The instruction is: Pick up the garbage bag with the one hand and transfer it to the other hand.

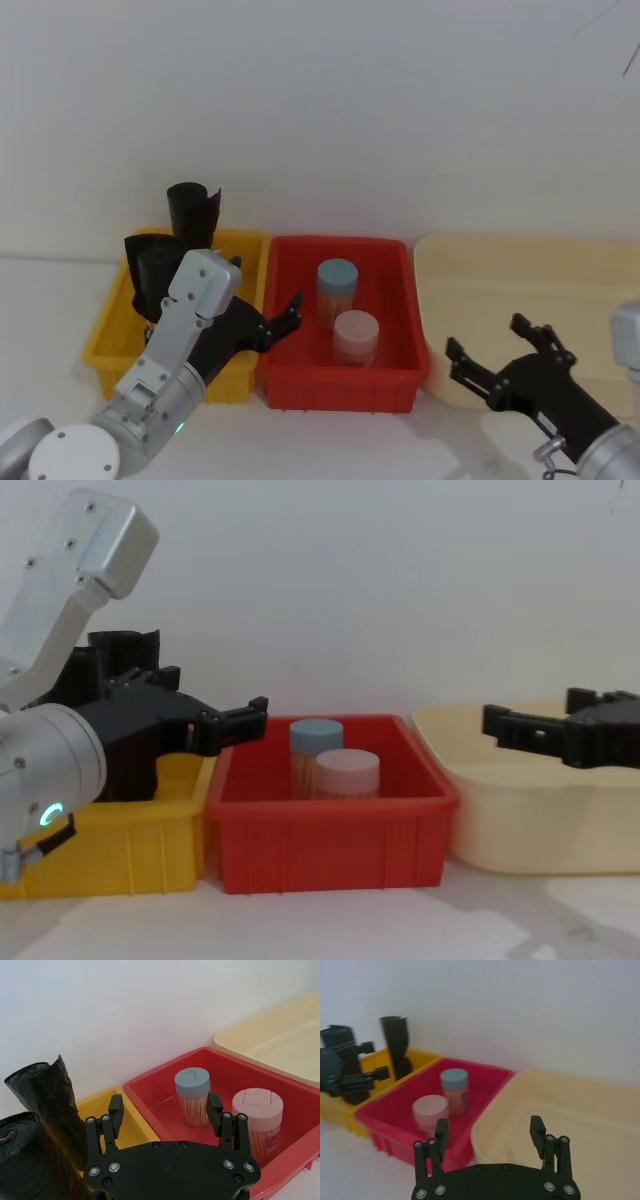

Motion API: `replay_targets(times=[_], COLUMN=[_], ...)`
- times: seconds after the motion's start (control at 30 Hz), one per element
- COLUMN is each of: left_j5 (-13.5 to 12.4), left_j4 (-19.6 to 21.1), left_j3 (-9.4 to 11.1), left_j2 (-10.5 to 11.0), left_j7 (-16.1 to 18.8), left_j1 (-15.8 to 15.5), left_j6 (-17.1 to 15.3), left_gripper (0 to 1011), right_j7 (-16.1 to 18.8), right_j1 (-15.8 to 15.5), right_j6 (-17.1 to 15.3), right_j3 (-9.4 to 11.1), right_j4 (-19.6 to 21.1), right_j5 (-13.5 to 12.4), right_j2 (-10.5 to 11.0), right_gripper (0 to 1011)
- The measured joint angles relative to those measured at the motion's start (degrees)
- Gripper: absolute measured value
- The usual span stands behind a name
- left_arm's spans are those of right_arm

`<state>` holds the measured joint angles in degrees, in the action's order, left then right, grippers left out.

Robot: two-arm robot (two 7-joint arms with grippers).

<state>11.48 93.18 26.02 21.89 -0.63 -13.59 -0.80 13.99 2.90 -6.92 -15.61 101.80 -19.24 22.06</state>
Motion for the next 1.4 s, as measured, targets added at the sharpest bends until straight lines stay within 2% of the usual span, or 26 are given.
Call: replay_targets(times=[0.1, 0.23, 0.3, 0.63, 1.0, 1.4], left_j5=[0.00, 0.00, 0.00, 0.00, 0.00, 0.00], left_j4=[0.00, 0.00, 0.00, 0.00, 0.00, 0.00], left_j3=[0.00, 0.00, 0.00, 0.00, 0.00, 0.00], left_j2=[0.00, 0.01, 0.00, 0.00, 0.00, 0.00], left_j7=[0.00, 0.00, 0.00, 0.00, 0.00, 0.00], left_j1=[0.00, 0.00, 0.00, 0.00, 0.00, 0.00], left_j6=[0.00, 0.00, 0.00, 0.00, 0.00, 0.00], left_gripper=[1001, 1001, 1001, 1001, 1001, 1001], right_j7=[2.42, 3.80, 5.77, 10.99, 14.01, 15.00], right_j1=[1.92, 3.40, 5.48, 13.88, 20.60, 25.21], right_j6=[-2.55, -4.34, -7.20, -15.48, -19.26, -19.79], right_j3=[-1.12, -1.94, -2.98, -7.30, -11.03, -13.93], right_j4=[-0.13, -0.45, -1.04, -4.73, -9.01, -13.69], right_j5=[-0.70, -1.08, -1.57, -2.01, -1.43, -0.47], right_j2=[0.79, 1.29, 1.79, 2.73, 2.25, 0.66], right_gripper=[999, 999, 999, 999, 999, 999])
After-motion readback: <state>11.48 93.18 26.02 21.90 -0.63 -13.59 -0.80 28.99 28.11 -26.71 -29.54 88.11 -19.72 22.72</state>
